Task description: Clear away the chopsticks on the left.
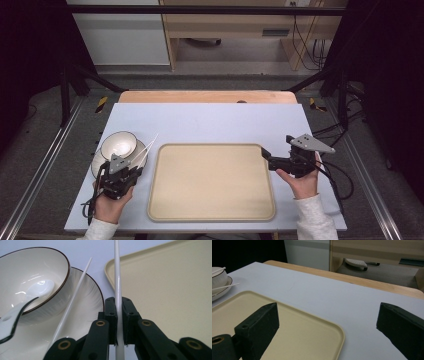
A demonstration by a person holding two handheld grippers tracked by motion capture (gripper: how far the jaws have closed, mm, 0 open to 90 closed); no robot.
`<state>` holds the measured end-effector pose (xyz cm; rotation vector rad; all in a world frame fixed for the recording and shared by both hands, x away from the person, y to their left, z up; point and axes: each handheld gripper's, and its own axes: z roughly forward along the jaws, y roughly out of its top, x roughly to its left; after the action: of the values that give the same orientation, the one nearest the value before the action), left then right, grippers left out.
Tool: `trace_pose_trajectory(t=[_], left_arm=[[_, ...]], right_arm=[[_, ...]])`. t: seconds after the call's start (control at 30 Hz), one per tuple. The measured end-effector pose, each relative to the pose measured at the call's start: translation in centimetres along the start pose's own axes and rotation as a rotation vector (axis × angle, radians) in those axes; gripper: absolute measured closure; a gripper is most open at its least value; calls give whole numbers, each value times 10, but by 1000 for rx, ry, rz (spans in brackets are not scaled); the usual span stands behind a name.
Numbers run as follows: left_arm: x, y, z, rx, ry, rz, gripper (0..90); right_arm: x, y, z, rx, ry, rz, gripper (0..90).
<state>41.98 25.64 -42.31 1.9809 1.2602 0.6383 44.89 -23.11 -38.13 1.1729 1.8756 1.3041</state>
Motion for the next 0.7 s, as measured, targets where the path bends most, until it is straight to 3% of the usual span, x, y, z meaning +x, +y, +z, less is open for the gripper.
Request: trace_pose_trajectory(t=[0.4, 0.47, 0.57, 0.6, 0.7], left_arm=[[-19, -1, -3, -67, 44, -74, 843], [-23, 1, -5, -85, 53, -108, 843], [-26, 3, -5, -90, 64, -117, 843], [-29, 5, -4, -103, 62, -144, 843], [-33, 8, -2, -101, 68, -139, 843]], right_arm=[[-2, -1, -2, -1, -12, 1, 44], [-2, -2, -2, -2, -15, 8, 44], [-2, -2, -2, -5, -14, 13, 44], [-2, -2, -3, -6, -13, 8, 44], [-2, -1, -4, -10, -10, 12, 45]])
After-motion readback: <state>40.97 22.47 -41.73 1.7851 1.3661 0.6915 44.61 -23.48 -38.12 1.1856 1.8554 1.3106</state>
